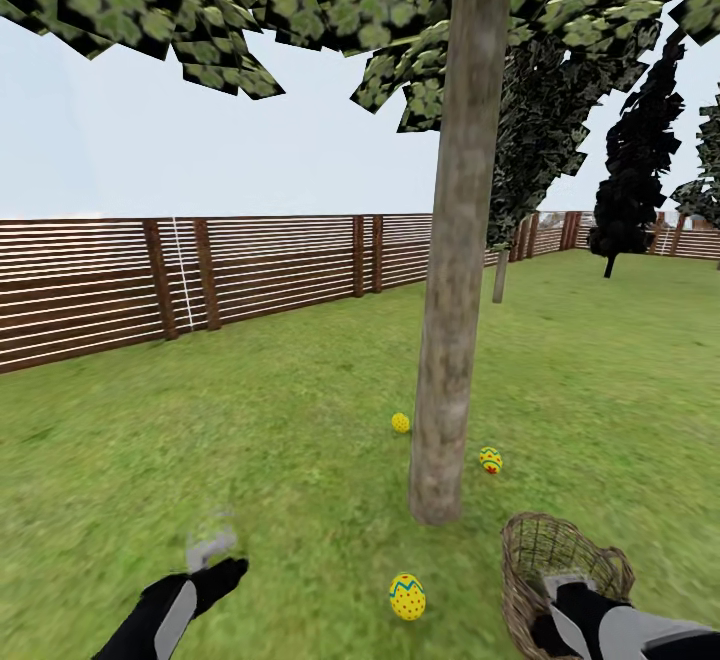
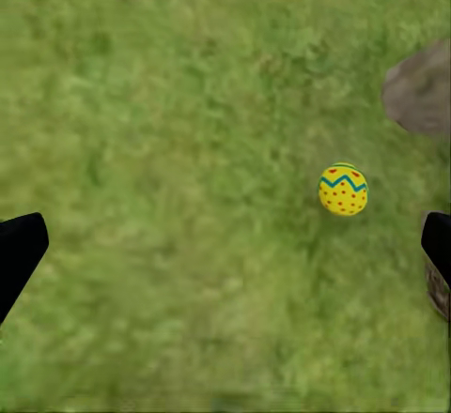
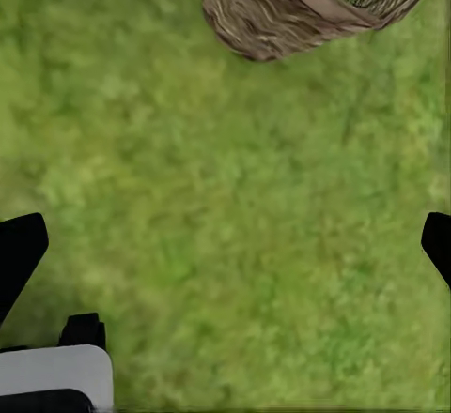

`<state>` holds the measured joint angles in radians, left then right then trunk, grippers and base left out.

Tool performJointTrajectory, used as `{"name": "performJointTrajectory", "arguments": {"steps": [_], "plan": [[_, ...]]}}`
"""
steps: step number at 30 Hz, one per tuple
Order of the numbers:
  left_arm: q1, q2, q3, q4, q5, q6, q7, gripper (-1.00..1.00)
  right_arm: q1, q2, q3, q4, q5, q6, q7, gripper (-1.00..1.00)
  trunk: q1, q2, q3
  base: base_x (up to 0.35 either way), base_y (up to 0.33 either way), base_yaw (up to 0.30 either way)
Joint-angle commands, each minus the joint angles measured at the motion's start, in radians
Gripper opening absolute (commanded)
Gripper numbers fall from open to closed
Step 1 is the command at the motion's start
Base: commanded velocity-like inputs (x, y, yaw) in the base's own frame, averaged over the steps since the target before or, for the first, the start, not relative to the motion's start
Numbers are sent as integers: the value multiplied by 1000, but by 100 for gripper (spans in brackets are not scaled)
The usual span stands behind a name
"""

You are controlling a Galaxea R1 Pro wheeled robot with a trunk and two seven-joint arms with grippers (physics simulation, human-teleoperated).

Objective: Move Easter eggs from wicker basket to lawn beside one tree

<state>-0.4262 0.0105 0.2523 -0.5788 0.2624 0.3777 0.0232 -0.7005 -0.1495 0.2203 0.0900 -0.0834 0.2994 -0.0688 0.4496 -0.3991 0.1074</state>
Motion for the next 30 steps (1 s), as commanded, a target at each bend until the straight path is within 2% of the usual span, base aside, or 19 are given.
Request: {"name": "performJointTrajectory", "arguments": {"steps": [1, 2, 5, 13, 17, 19, 21, 26, 30], "plan": [[0, 6, 1, 27, 10, 12, -22, 100, 11, 0, 8, 3, -9, -5, 1, 100, 0, -1, 0, 0, 0, 0], [0, 12, 1, 72, 9, 17, -55, 100, 28, 1, 9, 5, -9, -13, 3, 100, 0, -1, 0, 0, 0, 0], [0, 18, 1, 175, 7, 18, -84, 100, 58, 4, 10, 6, -9, -20, 4, 100, 0, -1, 0, 0, 0, 0], [0, 33, 1, 378, 9, 17, -91, 100, 139, 4, 8, 7, -11, -33, 2, 100, 0, -1, 0, 0, 0, 0], [1, 37, 1, 498, 8, 10, -91, 100, 182, 7, 10, 7, -10, -76, -4, 100, 0, -1, 0, 0, 0, 0], [1, 40, 1, 550, 9, -3, -91, 100, 208, 8, 9, 7, -10, -89, -4, 100, 0, -1, 0, 0, 0, 0], [1, 45, 1, 607, 8, -43, -93, 100, 238, 7, 9, 8, -10, -100, -5, 100, 0, -1, 0, 0, 0, 0], [29, 47, 1, 635, 8, -82, -95, 100, 301, 7, 8, 7, -11, -164, -5, 100, 0, -1, 0, 0, 0, 0], [100, 56, 1, 638, 8, -90, -94, 100, 348, 8, 9, 8, -12, -201, -5, 100, 0, -1, 0, 0, 0, 0]]}}
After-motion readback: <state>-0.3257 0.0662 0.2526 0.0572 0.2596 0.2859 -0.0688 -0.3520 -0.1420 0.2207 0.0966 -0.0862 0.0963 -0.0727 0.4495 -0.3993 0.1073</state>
